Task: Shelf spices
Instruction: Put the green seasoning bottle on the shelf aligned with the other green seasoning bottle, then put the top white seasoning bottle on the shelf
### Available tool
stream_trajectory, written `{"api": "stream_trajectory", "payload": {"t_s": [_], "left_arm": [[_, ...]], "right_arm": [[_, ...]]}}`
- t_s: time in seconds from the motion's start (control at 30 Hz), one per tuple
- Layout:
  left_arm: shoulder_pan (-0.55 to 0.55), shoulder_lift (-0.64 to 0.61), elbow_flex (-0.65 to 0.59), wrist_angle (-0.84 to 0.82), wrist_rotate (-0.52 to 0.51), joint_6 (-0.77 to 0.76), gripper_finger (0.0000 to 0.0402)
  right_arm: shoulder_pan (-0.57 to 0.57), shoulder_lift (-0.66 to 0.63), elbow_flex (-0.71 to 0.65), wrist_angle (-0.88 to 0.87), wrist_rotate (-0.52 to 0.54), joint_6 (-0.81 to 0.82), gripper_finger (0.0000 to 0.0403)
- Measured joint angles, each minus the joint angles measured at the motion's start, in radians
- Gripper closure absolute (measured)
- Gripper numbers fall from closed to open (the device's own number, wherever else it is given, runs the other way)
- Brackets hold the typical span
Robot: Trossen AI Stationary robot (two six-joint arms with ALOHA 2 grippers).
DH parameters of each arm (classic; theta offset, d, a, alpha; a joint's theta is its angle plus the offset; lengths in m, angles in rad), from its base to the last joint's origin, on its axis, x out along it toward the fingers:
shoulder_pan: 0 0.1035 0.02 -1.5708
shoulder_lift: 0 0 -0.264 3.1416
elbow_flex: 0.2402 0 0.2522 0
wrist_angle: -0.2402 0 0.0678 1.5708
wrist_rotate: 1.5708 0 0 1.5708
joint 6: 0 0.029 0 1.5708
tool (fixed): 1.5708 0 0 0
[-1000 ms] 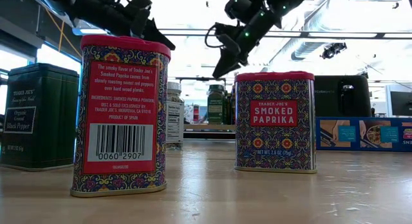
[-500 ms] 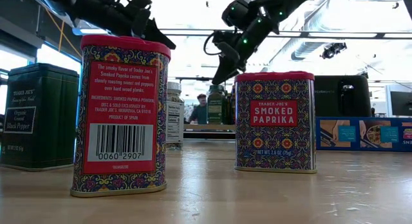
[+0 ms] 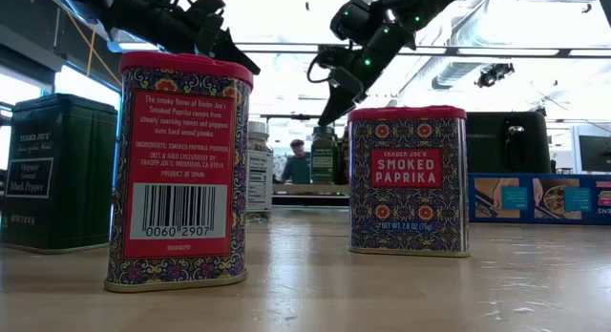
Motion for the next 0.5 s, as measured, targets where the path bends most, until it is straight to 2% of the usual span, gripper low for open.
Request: {"api": "stream_trajectory", "payload": {"t_s": [0.27, 0.5], "left_arm": [[0.000, -0.005, 0.000, 0.010, 0.000, 0.000, 0.0098], [0.000, -0.008, 0.000, 0.007, 0.000, -0.031, 0.0098]], "right_arm": [[-0.001, -0.011, -0.001, 0.003, 0.045, -0.118, 0.0331], [0.000, -0.083, -0.002, 0.015, 0.046, -0.135, 0.0331]]}}
